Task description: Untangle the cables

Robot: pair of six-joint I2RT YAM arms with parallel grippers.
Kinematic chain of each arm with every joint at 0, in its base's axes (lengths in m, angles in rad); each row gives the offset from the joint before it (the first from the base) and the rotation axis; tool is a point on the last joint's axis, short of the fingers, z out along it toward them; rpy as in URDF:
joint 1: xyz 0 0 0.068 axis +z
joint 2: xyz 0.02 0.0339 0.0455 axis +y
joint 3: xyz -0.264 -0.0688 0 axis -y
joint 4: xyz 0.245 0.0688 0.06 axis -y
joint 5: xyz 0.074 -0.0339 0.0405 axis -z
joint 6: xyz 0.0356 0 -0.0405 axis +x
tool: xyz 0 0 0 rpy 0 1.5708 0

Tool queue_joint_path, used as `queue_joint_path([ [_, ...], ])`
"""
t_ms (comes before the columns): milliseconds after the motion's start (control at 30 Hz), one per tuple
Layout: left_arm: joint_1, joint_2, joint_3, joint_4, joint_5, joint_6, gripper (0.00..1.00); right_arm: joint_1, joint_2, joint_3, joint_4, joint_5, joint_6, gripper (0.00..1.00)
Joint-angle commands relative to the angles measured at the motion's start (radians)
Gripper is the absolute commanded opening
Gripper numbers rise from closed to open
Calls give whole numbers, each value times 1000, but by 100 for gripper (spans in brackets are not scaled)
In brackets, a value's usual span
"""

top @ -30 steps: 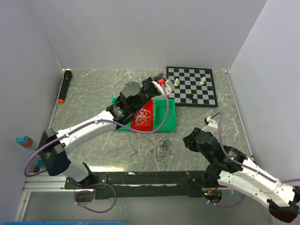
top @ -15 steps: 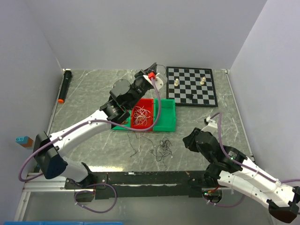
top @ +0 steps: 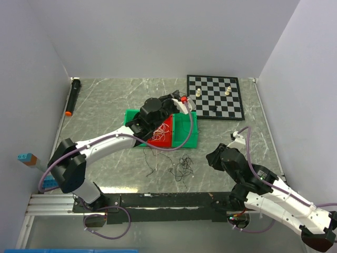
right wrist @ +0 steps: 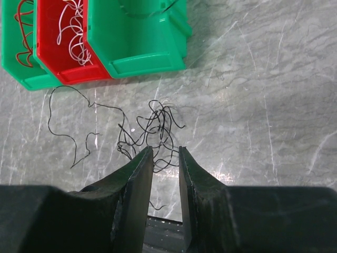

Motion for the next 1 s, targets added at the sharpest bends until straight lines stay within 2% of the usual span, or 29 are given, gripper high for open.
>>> queue_joint_path([
  [0,27,12,37,72,-35,29,1,-10,-9,5,-5,4,-6,33],
  [200,93,-28,30,94,-55,47,1,-19,-3,-4,12,-11,-17,33],
  [533,123,-101,177,33,16,-111,1,-21,17,-7,34,-30,-21,31],
  [733,123,-129,171,22,19,-152,1,-21,22,-10,38,-40,-20,30],
  [967,123,-138,105,8,37,-88,1,-19,18,-7,34,-37,-20,29],
])
